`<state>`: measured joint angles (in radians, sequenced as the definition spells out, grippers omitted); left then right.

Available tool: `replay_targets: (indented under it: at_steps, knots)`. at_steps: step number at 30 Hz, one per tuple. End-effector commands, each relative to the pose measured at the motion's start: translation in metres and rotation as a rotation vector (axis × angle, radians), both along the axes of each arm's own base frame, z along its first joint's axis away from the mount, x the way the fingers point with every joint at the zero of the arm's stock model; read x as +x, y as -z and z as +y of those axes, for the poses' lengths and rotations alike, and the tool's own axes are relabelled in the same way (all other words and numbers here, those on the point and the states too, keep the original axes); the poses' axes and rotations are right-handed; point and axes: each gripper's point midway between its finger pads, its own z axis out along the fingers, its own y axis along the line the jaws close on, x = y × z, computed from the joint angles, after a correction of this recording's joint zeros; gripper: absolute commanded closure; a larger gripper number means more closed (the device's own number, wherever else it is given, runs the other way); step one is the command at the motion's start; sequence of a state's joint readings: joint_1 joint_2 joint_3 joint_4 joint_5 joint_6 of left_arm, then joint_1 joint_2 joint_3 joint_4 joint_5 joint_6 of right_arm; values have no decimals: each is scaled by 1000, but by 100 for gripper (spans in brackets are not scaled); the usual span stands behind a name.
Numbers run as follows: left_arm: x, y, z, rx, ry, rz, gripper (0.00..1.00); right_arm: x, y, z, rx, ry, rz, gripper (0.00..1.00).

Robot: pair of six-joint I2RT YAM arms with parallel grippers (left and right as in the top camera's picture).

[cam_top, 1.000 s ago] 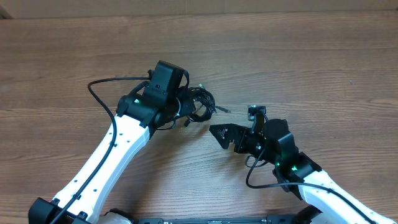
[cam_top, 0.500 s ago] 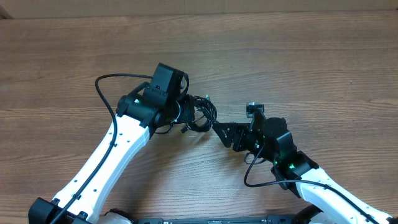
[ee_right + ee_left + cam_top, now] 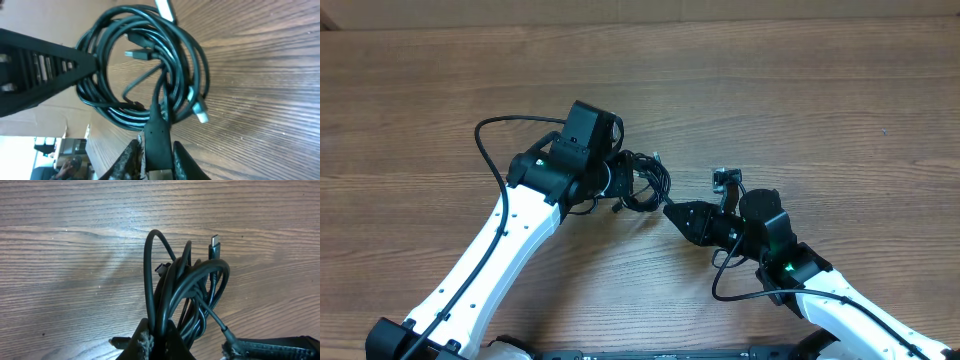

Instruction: Untangle cables

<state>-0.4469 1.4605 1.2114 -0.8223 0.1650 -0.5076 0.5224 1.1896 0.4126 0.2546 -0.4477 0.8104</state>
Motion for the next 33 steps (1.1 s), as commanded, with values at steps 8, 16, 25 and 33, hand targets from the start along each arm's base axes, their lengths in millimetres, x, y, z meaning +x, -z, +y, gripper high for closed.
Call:
replay_targets:
  at_steps: [8, 16, 25, 33]
  knots:
    - [-11, -18, -36, -51, 239, -82, 96, 9, -20, 4, 43, 5, -76, 83]
    - [-30, -41, -91, -220, 421, -139, 96, 19, -15, -5, 10, 76, -82, 83]
    - [-72, -28, -94, -209, 582, -34, 96, 41, -6, -34, -51, 226, -77, 84]
    - [-61, -34, -99, -230, 535, -65, 96, 32, -19, -21, 44, 136, -64, 84]
